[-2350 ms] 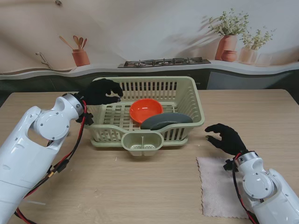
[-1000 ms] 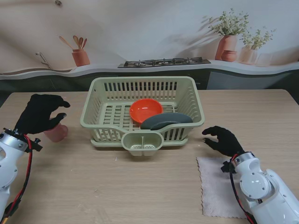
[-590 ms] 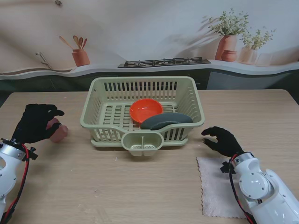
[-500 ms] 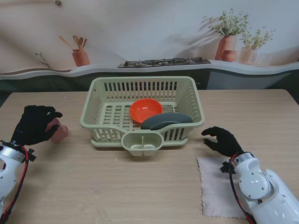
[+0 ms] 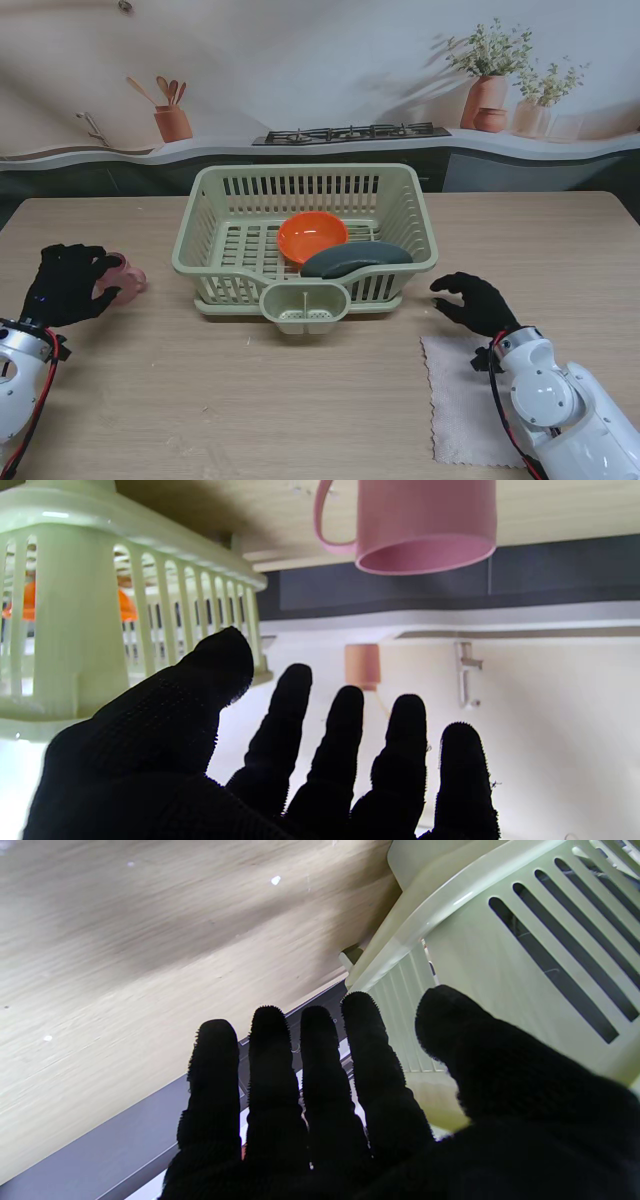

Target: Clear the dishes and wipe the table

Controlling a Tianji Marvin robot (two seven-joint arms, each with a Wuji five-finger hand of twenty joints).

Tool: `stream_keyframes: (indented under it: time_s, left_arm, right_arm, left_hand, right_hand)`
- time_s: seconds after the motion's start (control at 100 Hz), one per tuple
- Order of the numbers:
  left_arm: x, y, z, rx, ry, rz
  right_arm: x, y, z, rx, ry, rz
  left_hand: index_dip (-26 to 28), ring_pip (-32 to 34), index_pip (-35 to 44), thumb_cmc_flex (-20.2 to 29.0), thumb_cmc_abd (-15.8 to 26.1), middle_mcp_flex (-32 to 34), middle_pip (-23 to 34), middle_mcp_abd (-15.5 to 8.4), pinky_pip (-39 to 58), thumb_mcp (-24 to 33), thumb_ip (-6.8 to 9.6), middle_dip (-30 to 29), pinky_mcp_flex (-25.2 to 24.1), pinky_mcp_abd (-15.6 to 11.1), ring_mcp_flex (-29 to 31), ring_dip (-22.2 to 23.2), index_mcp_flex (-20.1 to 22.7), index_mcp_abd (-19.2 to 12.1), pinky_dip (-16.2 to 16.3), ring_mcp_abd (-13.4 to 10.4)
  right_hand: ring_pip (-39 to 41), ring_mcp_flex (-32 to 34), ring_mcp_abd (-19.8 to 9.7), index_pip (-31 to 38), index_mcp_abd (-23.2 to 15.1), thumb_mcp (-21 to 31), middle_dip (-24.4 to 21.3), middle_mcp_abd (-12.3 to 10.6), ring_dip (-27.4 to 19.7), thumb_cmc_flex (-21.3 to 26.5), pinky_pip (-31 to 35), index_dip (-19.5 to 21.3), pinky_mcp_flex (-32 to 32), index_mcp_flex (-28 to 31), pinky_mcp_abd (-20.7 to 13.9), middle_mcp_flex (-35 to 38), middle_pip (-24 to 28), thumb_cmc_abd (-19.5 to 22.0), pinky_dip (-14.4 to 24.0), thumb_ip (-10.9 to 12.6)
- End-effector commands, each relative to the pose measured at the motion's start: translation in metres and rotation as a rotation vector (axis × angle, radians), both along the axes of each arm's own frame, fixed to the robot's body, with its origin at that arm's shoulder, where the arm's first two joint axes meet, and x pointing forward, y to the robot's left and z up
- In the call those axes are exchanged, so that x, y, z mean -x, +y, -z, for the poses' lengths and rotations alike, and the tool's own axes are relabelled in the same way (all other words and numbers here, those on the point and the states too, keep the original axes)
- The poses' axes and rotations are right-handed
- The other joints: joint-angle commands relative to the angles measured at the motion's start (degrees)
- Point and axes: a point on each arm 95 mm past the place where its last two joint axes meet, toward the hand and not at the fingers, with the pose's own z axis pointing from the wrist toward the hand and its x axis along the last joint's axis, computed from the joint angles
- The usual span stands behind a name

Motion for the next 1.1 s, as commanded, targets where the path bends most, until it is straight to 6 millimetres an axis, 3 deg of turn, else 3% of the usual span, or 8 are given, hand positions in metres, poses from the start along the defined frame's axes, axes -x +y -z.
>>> stream_keyframes:
  time_s: [0.0,0.27,1.09]
  left_arm:
    - [0.002,0.002,0.009,-0.002,0.028,-0.011]
    - [0.001,0.003,0.025,0.005,0.048,-0.044]
    - [-0.01,0.011,0.044,-0.002,0.05,-0.084]
  right_arm:
    - [0.002,0.002,0.002,0.005,0.014,-0.013]
    - [0.002,0.004,0.003,0.006,0.021,-0.015]
    - [0.003,0.008,0.004,0.006,0.031,-0.014]
  left_hand:
    - [-0.56,-0.79,-1.16,-1.51,-1.33,-2.02,0.06,-1.46,-1.85,3.04,0.08,-1.46,-1.26,0.82,-1.42,-0.84,-1.21,0.9,-1.62,-1.03]
    - [-0.67,-2.34,-1.75,-2.72,-1.54,-2.85,-0.31,-1.83,-3.17,3.57,-0.12,-1.67,-1.79,0.87,-2.19,-1.28,-1.73,0.74,-2.41,-1.93]
    - [-3.6,-4.39,-6.11,-2.58,-1.82,-4.78,-1.25,-1.63,-3.5,4.09,-0.14,-2.2,-1.32,1.15,-3.26,-2.54,-1.8,2.4,-2.75,-3.08]
  right_hand:
    - [-1.35,0.3,-0.39,-0.2,0.12,0.85,-0.76,-0.32,0.01,-1.56,0.13,0.18,-0.61,0.32,0.83,0.83,-0.92,-1.17,0.91,1.92]
    - [-1.34,0.28,-0.36,-0.2,0.1,0.85,-0.77,-0.26,0.03,-1.62,0.11,0.19,-0.6,0.35,0.84,0.84,-0.93,-1.17,0.92,1.91]
    - [-1.4,0.26,-0.47,-0.19,0.11,0.9,-0.78,-0.3,0.02,-1.55,0.03,0.18,-0.62,0.33,0.75,0.83,-0.97,-1.22,0.96,1.91]
